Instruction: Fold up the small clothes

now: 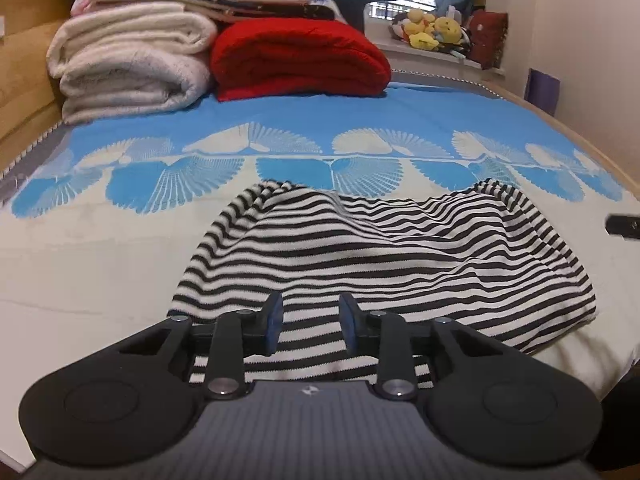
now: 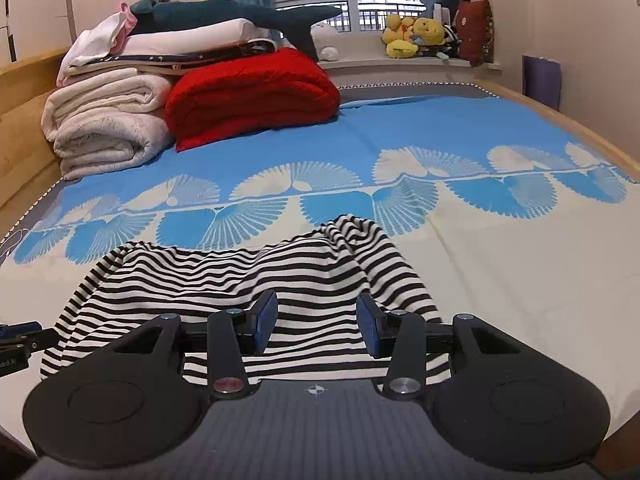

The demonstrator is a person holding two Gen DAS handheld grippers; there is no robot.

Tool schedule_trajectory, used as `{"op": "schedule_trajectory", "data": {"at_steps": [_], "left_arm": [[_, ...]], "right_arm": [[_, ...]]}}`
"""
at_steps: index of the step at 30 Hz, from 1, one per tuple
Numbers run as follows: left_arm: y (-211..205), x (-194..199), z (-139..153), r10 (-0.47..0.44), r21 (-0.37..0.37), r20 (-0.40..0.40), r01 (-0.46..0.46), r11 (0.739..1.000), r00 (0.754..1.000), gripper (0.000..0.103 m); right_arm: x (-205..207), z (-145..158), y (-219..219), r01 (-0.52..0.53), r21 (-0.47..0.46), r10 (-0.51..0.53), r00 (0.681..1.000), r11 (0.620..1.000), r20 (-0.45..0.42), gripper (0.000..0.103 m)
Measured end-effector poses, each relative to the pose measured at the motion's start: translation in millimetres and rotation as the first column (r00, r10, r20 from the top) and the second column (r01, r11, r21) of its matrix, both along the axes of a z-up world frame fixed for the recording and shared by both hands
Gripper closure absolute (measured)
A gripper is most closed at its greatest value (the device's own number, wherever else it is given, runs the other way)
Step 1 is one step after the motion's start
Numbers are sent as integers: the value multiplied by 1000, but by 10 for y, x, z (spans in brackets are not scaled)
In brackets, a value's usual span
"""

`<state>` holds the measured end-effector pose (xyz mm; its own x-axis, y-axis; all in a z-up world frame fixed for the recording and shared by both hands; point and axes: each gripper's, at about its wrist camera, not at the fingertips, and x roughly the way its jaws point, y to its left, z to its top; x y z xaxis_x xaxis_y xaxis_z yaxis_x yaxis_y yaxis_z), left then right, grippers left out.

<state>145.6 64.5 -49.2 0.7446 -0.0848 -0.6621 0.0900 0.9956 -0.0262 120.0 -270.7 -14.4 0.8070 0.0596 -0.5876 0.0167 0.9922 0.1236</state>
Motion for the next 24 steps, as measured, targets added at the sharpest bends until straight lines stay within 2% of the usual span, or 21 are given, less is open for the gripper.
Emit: {"op": "schedule_trajectory", "data": {"at_steps": [4,6,10,12,13,14,16,17,19,22,24], "left_arm": [[286,81,-130,78,-97,-66,-85,992,995,87],[501,126,-202,142,-169,-120,-161,972,983,88],[872,207,-385,219,-298,-260,-294,908,940,87],[1024,228,-506,232,-368,-338,-355,859,912,82],[1085,228,-551,246,-385,-364,-386,838,898,76],[1136,228,-592,263,-395,-389,-417,819,883,67],[1210,241,-645,284,-407,-423,-461,789,860,60],[1246,247,-677,287,-422,-444,-481,768,849,60],[1294,250,-721,302,-427,-472,-514,744,828,58],[1331,247,-770,347,-367,-501,-557,745,793,56],[1343,248,-812,370,-365,-508,-583,726,778,56]], "right_arm": [[-82,-66,-186,32,23,-32,999,999,3,58],[-93,-100,-281,66,28,-65,997,997,-31,58],[-195,-75,-453,64,38,-64,998,997,0,58],[-222,-88,-534,61,49,-60,998,997,-11,58],[-237,-97,-572,60,54,-59,998,997,-16,58],[-250,-101,-600,60,55,-59,998,997,-19,58],[-270,-104,-638,52,57,-51,998,997,-21,58],[-276,-103,-653,48,58,-47,999,997,-19,58],[-288,-96,-676,45,63,-44,999,997,-14,58],[-274,-80,-704,52,85,-51,999,995,-13,58],[-258,-76,-703,55,97,-54,998,994,-15,58]]}}
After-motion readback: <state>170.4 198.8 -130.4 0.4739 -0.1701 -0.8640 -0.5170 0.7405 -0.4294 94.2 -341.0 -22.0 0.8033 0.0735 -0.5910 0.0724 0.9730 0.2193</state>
